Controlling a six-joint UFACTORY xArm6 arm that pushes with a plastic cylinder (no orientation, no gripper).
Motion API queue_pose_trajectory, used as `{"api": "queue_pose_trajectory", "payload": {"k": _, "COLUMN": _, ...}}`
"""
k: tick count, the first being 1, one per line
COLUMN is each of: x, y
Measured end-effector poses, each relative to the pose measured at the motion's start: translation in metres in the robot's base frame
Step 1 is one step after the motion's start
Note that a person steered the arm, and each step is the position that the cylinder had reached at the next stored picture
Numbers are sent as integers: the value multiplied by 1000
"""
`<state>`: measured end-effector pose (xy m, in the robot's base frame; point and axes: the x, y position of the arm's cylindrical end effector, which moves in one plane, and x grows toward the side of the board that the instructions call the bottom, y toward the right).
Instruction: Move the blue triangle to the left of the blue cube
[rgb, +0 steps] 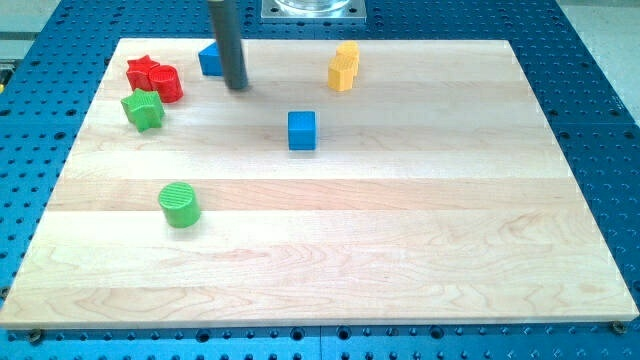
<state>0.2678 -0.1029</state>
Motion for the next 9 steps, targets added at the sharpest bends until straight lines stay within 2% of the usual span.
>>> {"api": "queue_pose_trajectory", "payload": {"k": 1, "x": -45, "y": -15}}
{"api": "queue_pose_trajectory", "payload": {"k": 2, "x": -57, "y": -60}}
{"api": "queue_pose_trajectory", "payload": {"k": 3, "x": -25, "y": -88}}
{"api": "queue_pose_trajectory", "payload": {"k": 4, "x": 22, "y": -55}}
{"api": "queue_pose_trajectory", "payload": {"k": 6, "x": -16, "y": -33}}
{"api": "queue_pose_trajectory", "payload": {"k": 7, "x": -12, "y": 1}}
{"api": "queue_pose_trajectory", "payload": {"k": 8, "x": 47, "y": 1}}
{"api": "queue_pose_trajectory", "payload": {"k": 9, "x": 58, "y": 1}}
